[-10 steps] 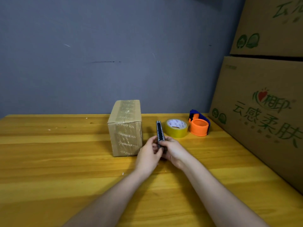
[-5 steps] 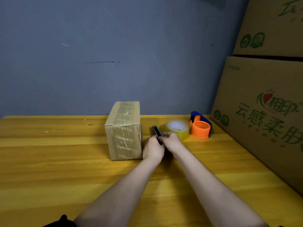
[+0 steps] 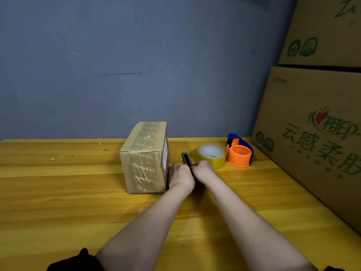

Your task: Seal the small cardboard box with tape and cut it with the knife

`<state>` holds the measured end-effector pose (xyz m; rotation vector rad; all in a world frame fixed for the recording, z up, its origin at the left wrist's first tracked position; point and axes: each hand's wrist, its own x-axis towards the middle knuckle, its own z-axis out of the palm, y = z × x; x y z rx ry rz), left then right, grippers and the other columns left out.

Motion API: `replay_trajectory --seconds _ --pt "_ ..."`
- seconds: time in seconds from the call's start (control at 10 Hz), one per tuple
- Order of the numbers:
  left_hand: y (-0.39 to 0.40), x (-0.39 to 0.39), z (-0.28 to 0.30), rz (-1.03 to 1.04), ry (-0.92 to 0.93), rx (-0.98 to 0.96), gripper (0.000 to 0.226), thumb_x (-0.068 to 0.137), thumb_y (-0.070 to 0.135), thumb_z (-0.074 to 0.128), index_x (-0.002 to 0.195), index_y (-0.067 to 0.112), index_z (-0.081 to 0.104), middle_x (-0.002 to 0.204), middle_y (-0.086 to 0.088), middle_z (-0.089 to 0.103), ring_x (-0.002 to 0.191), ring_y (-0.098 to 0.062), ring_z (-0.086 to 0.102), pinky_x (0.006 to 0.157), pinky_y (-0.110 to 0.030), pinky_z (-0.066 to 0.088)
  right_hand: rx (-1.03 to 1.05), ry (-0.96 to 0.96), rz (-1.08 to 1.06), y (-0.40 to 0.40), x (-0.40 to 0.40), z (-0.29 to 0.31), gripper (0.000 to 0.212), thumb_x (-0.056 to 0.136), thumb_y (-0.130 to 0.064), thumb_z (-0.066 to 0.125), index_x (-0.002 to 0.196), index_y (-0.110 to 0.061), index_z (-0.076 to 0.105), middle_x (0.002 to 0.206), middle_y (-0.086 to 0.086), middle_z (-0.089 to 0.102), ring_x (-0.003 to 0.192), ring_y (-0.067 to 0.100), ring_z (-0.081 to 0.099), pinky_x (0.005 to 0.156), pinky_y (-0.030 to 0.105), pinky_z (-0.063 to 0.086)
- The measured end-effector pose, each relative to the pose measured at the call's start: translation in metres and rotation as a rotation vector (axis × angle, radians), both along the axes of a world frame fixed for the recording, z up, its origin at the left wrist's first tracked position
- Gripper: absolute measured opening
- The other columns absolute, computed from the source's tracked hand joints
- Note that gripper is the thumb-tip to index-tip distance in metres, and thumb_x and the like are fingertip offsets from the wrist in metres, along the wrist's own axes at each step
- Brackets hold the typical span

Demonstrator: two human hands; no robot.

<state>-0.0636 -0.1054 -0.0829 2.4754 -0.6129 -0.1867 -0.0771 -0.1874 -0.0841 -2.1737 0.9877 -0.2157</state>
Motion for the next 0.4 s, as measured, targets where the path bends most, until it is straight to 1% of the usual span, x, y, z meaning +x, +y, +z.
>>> replay_trajectory --seconds 0.1,0.2,0.3,0.4 --pt "-0.001 -0.002 0.006 -0.012 0.023 0.065 0.036 0.095 0.009 0.034 0.125 0.005 0.054 0.133 -0.018 0.041 0.12 -0.036 0.05 0.101 -0.04 0.04 -0.053 0.072 0.024 -0.001 0.001 0.001 0.041 0.088 -0.028 0.043 0.116 -0.006 0.064 0.125 0.019 0.059 0.112 0.034 0.058 0.092 0.034 0.046" --pt "0.001 -0.004 0.012 -0.019 0.06 0.111 0.036 0.093 0.007 0.04 0.126 0.003 0.052 0.135 -0.017 0.039 0.122 -0.035 0.049 0.102 -0.039 0.041 -0.064 0.105 0.039 0.001 -0.003 0.008 0.037 0.092 -0.021 0.04 0.111 0.0 0.063 0.124 0.021 0.059 0.108 0.033 0.058 0.086 0.032 0.046" --pt "0.006 -0.003 0.016 -0.041 0.098 0.111 0.035 0.089 0.009 0.047 0.123 0.004 0.054 0.134 -0.019 0.044 0.12 -0.036 0.051 0.1 -0.038 0.043 0.007 0.065 0.076 0.003 -0.015 0.016 0.026 0.092 -0.011 0.042 0.069 -0.005 0.052 0.083 0.017 0.058 0.07 0.027 0.051 0.054 0.028 0.037" --pt "0.011 -0.006 0.023 -0.087 0.117 0.084 0.033 0.088 0.014 0.048 0.119 0.006 0.058 0.128 -0.02 0.056 0.114 -0.036 0.057 0.095 -0.037 0.046 0.056 0.048 0.077 0.002 -0.028 0.025 0.032 0.091 -0.009 0.043 0.059 -0.01 0.04 0.061 0.007 0.042 0.052 0.019 0.038 0.046 0.026 0.029"
